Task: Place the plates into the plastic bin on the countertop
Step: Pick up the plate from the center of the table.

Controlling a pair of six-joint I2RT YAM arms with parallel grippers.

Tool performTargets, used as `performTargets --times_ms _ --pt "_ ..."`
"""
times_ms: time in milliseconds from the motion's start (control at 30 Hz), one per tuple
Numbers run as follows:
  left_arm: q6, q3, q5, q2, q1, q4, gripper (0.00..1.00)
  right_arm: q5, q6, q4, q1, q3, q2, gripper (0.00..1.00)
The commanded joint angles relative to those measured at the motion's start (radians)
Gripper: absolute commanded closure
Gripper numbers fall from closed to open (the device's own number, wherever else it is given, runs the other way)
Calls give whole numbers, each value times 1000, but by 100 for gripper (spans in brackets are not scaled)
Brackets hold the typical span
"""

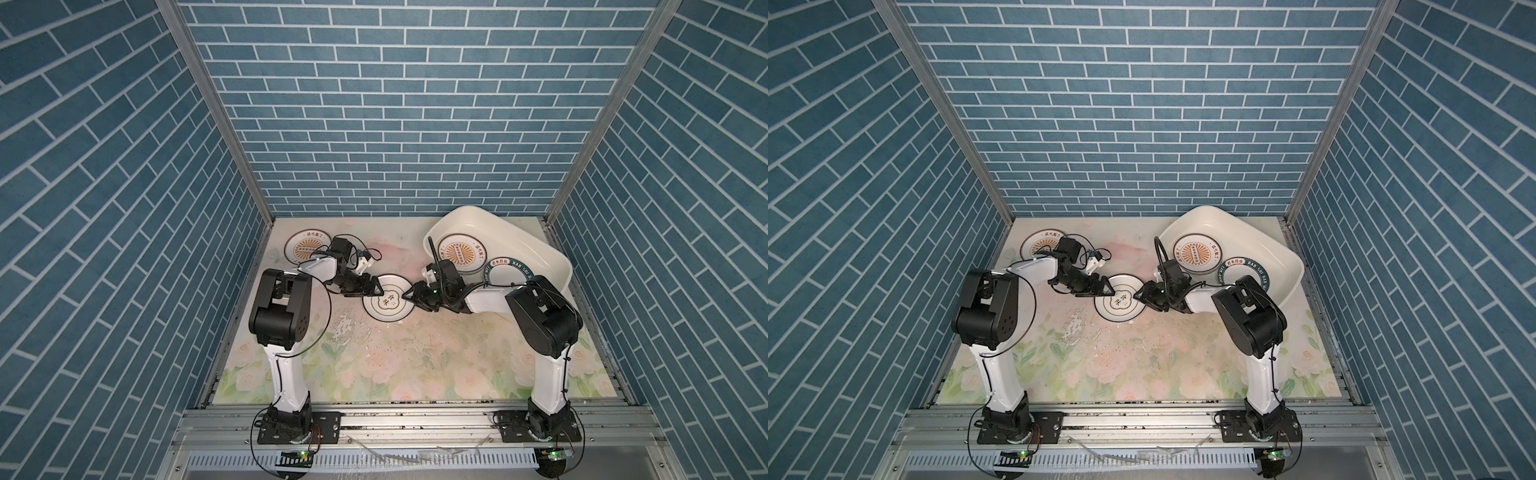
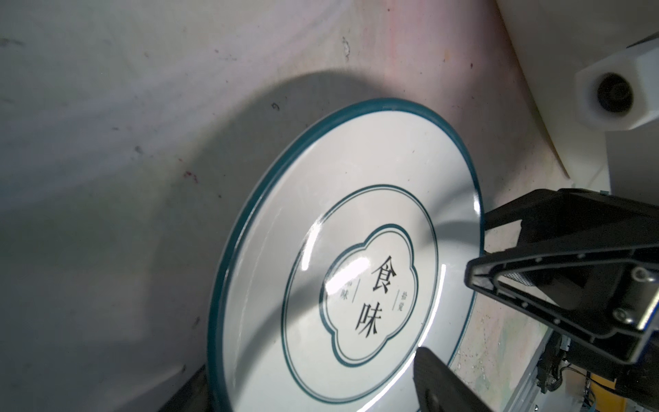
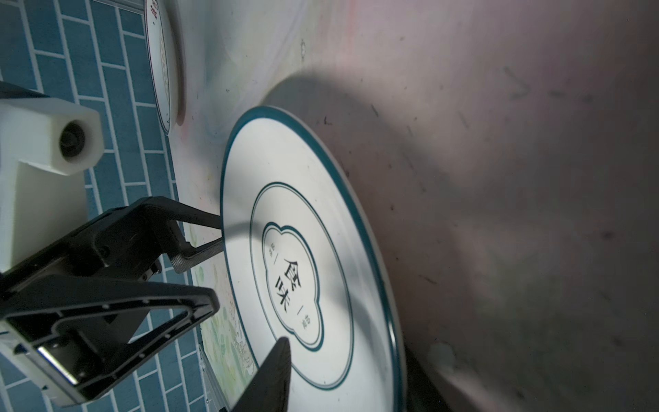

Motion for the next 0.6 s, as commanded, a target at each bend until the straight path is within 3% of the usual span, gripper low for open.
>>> performTargets --times_ms 0,567 --pt "-3 -28 21 61 -8 -25 17 -40 54 84 5 -6 26 55" --pt "8 8 120 92 -8 -38 16 -78 75 160 26 1 3 61"
